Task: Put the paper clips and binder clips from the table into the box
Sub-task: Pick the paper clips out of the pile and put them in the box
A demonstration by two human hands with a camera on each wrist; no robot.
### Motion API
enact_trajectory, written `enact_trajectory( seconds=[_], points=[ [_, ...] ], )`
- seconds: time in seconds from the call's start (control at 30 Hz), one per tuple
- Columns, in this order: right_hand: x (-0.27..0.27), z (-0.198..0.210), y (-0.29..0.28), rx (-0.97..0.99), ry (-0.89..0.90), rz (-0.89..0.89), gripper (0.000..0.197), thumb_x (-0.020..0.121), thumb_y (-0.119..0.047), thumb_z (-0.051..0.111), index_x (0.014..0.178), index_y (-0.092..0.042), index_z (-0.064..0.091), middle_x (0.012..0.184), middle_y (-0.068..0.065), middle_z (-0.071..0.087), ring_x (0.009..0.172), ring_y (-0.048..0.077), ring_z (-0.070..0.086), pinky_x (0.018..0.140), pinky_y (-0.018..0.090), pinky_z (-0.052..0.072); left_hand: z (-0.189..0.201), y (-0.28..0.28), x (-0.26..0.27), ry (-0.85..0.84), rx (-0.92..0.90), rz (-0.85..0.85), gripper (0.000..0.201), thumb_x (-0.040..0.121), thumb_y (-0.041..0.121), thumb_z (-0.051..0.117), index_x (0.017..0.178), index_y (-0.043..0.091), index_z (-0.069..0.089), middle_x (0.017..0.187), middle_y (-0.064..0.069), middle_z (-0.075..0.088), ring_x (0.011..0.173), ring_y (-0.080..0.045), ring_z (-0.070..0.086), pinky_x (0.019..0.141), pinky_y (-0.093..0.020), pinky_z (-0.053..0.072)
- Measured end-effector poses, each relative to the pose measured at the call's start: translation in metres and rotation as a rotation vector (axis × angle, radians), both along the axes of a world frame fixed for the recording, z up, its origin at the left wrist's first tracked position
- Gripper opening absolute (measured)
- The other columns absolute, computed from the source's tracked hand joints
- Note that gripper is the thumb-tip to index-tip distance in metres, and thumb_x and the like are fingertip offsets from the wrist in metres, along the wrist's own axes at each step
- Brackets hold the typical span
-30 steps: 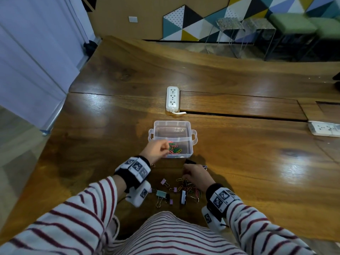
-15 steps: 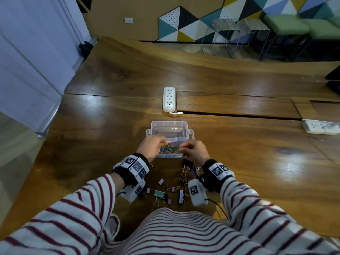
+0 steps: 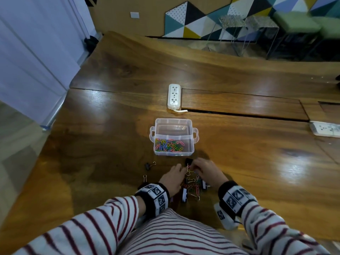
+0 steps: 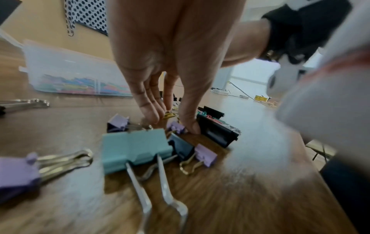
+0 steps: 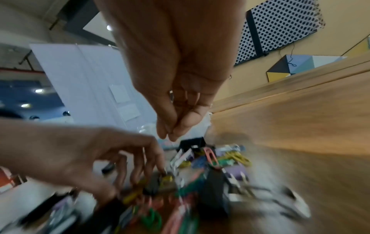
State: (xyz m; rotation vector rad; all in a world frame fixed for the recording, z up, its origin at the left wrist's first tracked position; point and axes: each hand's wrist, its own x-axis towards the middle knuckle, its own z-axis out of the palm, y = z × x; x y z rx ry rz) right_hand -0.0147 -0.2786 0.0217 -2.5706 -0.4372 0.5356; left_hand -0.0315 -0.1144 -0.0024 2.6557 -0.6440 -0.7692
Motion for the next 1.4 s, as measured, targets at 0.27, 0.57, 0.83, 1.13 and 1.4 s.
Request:
enact_trajectory(
  seconds=[0.27,0.57,0.83,1.13,1.4],
  points=[
    [-0.044,-0.023,-0.014,-0.164,-0.066,0.168,0.019,0.087,-0.014,0.054,0.106,-0.011,0.058,0.108,0.005,0.059,0.1,0.022,0.054,0.079,0.034,0.05,-0.002,-0.001,0.002,-0.051,-0.01,-0.001,0.023,0.087,0.002,0.053,0.108,0.008,0.049,0.115,-0.01,0.046,0.109,-0.027,0.046,0.081,-0.037,0.045],
    [-0.037,-0.028,-0.024,-0.219,-0.161,0.324,0.041,0.067,-0.018,0.076,0.104,-0.018,0.059,0.101,0.004,0.065,0.09,0.019,0.062,0.069,0.029,0.055,0.004,-0.003,0.01,-0.007,0.085,-0.144,0.033,0.087,0.014,0.054,0.117,0.003,0.045,0.121,-0.015,0.046,0.112,-0.03,0.046,0.087,-0.043,0.046],
    [-0.024,-0.023,-0.025,-0.246,-0.133,0.342,0.023,0.087,-0.013,0.055,0.11,-0.008,0.059,0.115,0.01,0.058,0.107,0.025,0.052,0.084,0.034,0.052,0.005,0.001,0.019,0.03,0.098,-0.178,0.031,0.088,0.012,0.053,0.118,0.006,0.048,0.118,-0.015,0.049,0.109,-0.031,0.05,0.083,-0.04,0.045],
    [-0.03,-0.031,-0.047,-0.262,-0.175,0.33,0.033,0.069,-0.012,0.073,0.099,-0.018,0.062,0.104,0.0,0.067,0.095,0.018,0.061,0.073,0.032,0.058,0.004,0.02,0.025,0.032,0.11,-0.15,0.018,0.088,0.01,0.05,0.105,0.004,0.051,0.112,-0.015,0.051,0.103,-0.032,0.052,0.078,-0.042,0.044],
    [-0.031,-0.021,-0.035,-0.145,-0.09,0.236,0.029,0.089,-0.013,0.052,0.118,-0.016,0.056,0.121,0.003,0.059,0.108,0.016,0.051,0.09,0.03,0.047,0.011,0.027,0.028,0.015,-0.077,-0.166,0.014,0.089,0.016,0.053,0.102,0.011,0.053,0.108,-0.008,0.058,0.099,-0.023,0.056,0.079,-0.034,0.047]
  ],
)
